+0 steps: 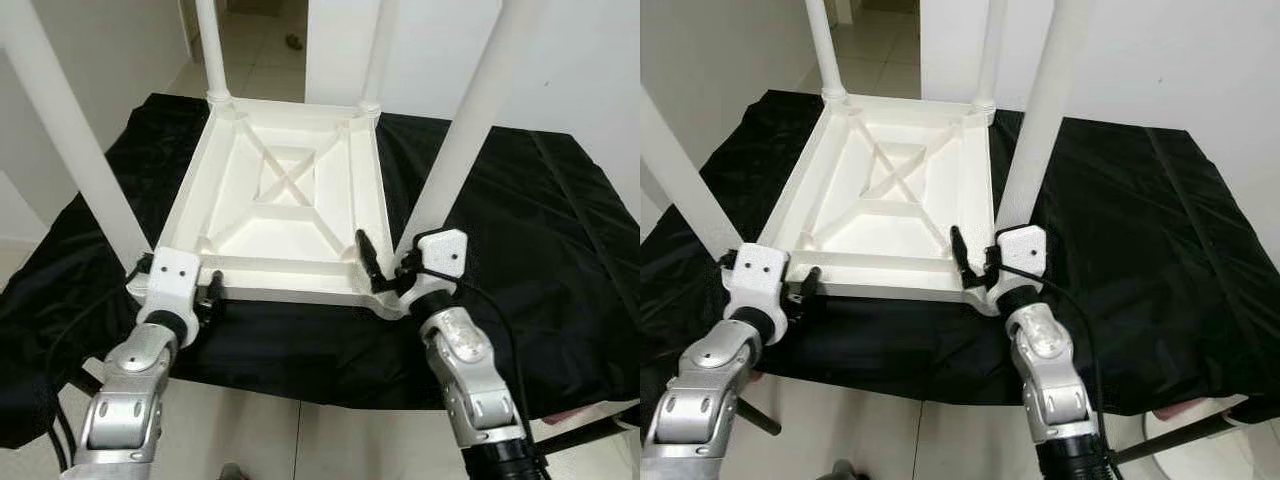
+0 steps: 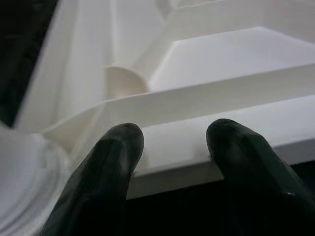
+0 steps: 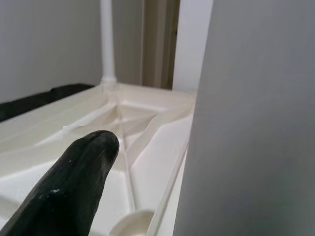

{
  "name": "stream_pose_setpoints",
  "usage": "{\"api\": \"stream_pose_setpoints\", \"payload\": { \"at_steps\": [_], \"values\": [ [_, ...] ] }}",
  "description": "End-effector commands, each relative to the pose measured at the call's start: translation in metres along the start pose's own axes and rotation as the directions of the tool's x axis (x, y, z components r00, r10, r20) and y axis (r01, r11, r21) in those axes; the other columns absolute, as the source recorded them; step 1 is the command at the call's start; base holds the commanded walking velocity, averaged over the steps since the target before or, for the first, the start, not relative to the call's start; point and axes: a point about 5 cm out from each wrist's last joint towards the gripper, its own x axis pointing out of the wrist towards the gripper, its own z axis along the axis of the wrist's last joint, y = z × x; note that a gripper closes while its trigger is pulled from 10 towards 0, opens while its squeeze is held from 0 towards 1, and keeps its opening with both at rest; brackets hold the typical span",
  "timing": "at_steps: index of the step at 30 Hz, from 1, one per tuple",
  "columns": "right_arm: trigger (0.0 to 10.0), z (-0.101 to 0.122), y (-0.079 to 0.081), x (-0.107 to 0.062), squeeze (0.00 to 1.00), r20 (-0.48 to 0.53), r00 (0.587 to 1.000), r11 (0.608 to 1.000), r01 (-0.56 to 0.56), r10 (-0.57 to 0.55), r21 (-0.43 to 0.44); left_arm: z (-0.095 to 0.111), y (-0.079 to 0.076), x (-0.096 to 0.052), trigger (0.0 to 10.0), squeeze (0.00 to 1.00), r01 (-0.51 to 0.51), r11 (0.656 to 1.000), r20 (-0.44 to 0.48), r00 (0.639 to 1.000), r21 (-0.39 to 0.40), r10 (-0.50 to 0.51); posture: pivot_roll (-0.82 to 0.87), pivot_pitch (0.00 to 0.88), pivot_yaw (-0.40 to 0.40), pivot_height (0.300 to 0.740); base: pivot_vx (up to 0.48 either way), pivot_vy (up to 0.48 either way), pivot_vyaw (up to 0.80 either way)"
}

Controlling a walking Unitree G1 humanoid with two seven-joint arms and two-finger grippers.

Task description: Building children table

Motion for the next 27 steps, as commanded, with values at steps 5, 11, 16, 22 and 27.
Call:
{"api": "stream_pose_setpoints", "payload": {
  "at_steps": [5, 11, 16, 22, 27],
  "values": [
    [10.0, 0.013, -0.003, 0.007, 0.0, 0.043, 0.999, 1.0, 0.005, -0.005, -0.004, 0.01, -0.027, 0.012, 10.0, 0.0, 0.104, 0.994, 0.028, 0.994, -0.045, -0.103, 0.07, 0.034, -0.029, 0.74, 0.0, 0.0, 0.0],
    [10.0, 0.018, -0.002, 0.009, 0.0, 0.063, 0.998, 1.0, 0.003, -0.002, -0.014, 0.024, -0.032, 0.032, 10.0, 0.0, 0.06, 0.994, 0.05, 0.997, -0.094, -0.055, 0.07, 0.034, -0.036, 0.74, 0.0, 0.0, 0.0],
    [10.0, 0.026, -0.008, 0.01, 0.0, 0.092, 0.995, 0.998, 0.048, -0.044, -0.036, 0.027, -0.029, 0.042, 10.0, 0.0, 0.013, 0.994, 0.053, 0.999, -0.108, -0.007, 0.05, 0.036, -0.038, 0.74, 0.0, 0.0, 0.0],
    [10.0, 0.039, -0.015, 0.014, 0.0, 0.133, 0.988, 0.995, 0.09, -0.083, -0.05, 0.023, -0.021, 0.048, 10.0, 0.0, -0.05, 0.994, 0.043, 0.998, -0.102, 0.054, 0.04, 0.035, -0.032, 0.74, 0.0, 0.0, 0.0],
    [10.0, 0.054, -0.02, 0.017, 0.0, 0.174, 0.979, 0.991, 0.122, -0.11, -0.062, 0.016, -0.01, 0.05, 10.0, 0.0, -0.117, 0.988, 0.028, 0.992, -0.098, 0.12, 0.04, 0.039, -0.032, 0.74, 0.0, 0.0, 0.0]
  ]
}}
